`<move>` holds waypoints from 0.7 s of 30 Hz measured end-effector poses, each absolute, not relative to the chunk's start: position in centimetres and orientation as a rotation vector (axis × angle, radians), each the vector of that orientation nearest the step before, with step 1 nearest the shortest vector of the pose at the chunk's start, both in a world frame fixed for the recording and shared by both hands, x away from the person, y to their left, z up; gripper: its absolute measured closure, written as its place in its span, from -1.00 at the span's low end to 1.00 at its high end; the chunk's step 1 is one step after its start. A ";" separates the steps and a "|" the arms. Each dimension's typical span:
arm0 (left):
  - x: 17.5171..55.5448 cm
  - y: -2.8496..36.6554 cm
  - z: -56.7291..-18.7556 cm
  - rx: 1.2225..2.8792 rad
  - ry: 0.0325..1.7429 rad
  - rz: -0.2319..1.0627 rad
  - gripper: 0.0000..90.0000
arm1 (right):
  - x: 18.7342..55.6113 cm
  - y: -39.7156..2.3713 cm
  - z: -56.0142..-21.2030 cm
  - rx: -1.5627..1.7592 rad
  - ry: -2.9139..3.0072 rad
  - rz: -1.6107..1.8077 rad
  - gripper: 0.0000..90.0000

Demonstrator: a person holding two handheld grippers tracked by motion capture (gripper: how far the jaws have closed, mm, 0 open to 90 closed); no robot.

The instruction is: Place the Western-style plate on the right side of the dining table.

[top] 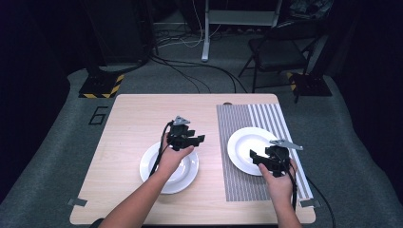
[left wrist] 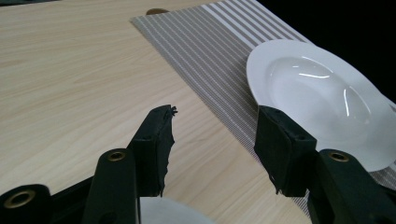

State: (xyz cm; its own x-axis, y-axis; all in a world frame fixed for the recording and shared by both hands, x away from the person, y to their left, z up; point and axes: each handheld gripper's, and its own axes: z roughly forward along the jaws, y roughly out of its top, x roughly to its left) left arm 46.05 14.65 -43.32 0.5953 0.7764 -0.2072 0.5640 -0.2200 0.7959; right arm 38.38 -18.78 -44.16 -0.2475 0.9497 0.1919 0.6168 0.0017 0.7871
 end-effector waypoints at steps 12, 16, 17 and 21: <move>44.1 19.9 -43.7 1.848 1.171 0.306 0.03 | 39.3 -15.7 -43.7 1.541 2.058 1.201 -0.28; 43.4 21.5 -43.6 1.836 1.190 0.328 0.02 | 39.5 -14.5 -43.5 1.498 2.107 1.203 -0.28; 43.4 21.5 -43.6 1.836 1.190 0.328 0.02 | 39.5 -14.5 -43.5 1.498 2.107 1.203 -0.28; 42.7 23.6 -43.8 1.848 1.207 0.341 0.00 | 39.8 -13.3 -43.4 1.453 2.154 1.216 -0.28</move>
